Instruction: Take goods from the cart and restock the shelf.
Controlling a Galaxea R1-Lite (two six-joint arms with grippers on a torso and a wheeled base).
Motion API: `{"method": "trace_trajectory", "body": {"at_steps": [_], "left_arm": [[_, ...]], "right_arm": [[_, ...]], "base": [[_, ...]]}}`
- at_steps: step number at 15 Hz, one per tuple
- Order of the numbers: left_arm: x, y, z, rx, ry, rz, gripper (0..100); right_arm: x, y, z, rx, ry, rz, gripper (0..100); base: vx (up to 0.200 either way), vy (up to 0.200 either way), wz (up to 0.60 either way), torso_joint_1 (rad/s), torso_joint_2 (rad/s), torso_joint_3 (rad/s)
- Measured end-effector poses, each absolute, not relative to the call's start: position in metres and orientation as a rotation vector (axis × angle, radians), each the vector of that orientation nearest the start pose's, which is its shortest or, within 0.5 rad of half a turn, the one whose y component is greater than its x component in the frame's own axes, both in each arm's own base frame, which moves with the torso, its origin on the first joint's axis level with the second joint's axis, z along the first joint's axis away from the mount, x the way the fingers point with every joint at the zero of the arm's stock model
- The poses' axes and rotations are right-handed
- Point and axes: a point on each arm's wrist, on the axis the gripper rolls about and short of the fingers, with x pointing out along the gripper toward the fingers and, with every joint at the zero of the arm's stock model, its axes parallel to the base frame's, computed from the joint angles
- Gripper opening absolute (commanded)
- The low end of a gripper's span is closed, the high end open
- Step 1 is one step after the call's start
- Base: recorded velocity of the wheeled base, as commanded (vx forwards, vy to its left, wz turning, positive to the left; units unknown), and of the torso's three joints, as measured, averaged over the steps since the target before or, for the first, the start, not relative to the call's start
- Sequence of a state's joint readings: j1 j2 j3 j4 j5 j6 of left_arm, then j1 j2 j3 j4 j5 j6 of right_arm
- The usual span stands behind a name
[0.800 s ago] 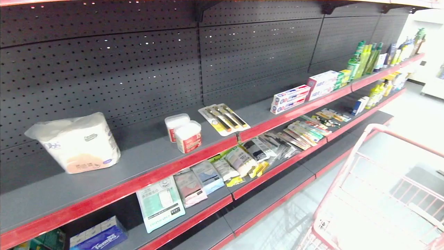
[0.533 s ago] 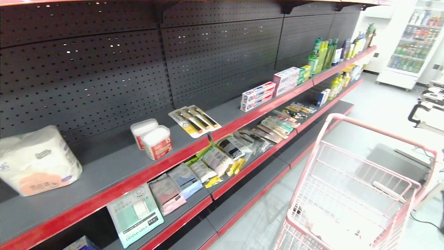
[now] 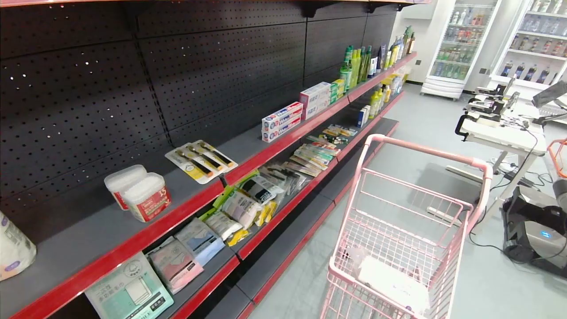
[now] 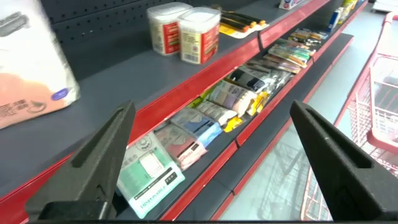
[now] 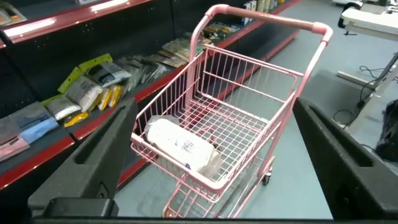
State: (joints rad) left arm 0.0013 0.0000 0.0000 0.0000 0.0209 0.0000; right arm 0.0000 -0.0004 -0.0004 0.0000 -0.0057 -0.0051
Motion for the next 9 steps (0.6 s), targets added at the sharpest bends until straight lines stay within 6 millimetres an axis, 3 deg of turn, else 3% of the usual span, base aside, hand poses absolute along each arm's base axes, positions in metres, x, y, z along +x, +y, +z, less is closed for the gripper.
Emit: {"method": "trace_trajectory", "body": {"at_steps": [7,9], "left_arm": [[-0.023,0.000,0.075,0.000,0.000,0.023,100],[-0.023,0.000,0.075,0.000,0.000,0.022,100]], "right_arm": [[-0.017,0.001,0.078,0.028,0.075,-0.035,100],[-0.011,0.001,0.095,0.068,0.119,-0.054,100]], "base": [[0.000,0.000,0.00,0.000,0.00,0.000],[0.000,0.000,0.00,0.000,0.00,0.000]]}}
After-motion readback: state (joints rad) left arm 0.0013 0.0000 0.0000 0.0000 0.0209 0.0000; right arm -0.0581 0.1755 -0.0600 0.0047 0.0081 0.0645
